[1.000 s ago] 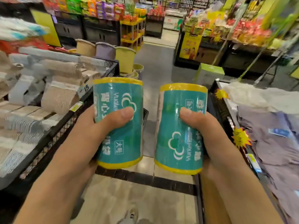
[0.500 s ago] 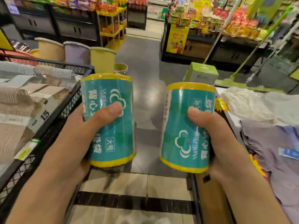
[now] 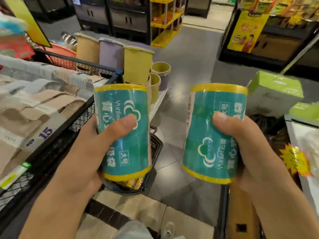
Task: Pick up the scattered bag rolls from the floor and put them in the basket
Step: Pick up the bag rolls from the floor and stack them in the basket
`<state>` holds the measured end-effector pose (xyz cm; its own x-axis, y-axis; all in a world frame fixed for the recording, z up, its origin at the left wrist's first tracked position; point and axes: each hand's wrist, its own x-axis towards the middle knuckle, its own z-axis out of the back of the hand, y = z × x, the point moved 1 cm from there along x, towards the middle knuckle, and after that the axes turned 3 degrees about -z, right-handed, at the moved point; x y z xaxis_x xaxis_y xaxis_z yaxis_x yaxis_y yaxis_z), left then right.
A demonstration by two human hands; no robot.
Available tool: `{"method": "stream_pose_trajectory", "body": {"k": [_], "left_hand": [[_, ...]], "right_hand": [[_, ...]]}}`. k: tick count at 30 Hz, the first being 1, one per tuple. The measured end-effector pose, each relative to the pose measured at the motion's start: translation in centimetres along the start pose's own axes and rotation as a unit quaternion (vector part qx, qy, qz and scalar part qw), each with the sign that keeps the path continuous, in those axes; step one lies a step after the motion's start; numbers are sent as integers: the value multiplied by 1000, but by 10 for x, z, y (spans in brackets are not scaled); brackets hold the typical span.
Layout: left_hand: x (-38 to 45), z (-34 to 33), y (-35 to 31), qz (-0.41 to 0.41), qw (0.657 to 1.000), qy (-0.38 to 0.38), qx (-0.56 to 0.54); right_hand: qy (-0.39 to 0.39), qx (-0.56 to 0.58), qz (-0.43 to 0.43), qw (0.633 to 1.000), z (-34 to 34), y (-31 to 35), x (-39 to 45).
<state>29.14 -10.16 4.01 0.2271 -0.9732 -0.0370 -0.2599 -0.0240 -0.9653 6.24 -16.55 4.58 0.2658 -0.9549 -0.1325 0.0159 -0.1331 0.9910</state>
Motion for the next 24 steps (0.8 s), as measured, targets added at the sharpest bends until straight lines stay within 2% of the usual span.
{"method": "stream_pose_trajectory", "body": {"k": [3, 8, 18, 22, 24], "left_hand": [[27, -7, 4, 2, 999, -40, -4], [78, -2, 11, 3, 995, -103, -10], [178, 47, 33, -18, 983, -175, -60], [207, 76, 45, -37, 981, -187, -37], [214, 91, 57, -47, 974, -222, -13]], "right_hand": [[17, -17, -10, 1000, 7, 1, 47], [146, 65, -41, 986, -1, 2, 116], [232, -12, -20, 972, -57, 8, 263], [276, -64, -24, 959, -86, -5, 311], [300, -92, -29, 949, -103, -19, 335]]}}
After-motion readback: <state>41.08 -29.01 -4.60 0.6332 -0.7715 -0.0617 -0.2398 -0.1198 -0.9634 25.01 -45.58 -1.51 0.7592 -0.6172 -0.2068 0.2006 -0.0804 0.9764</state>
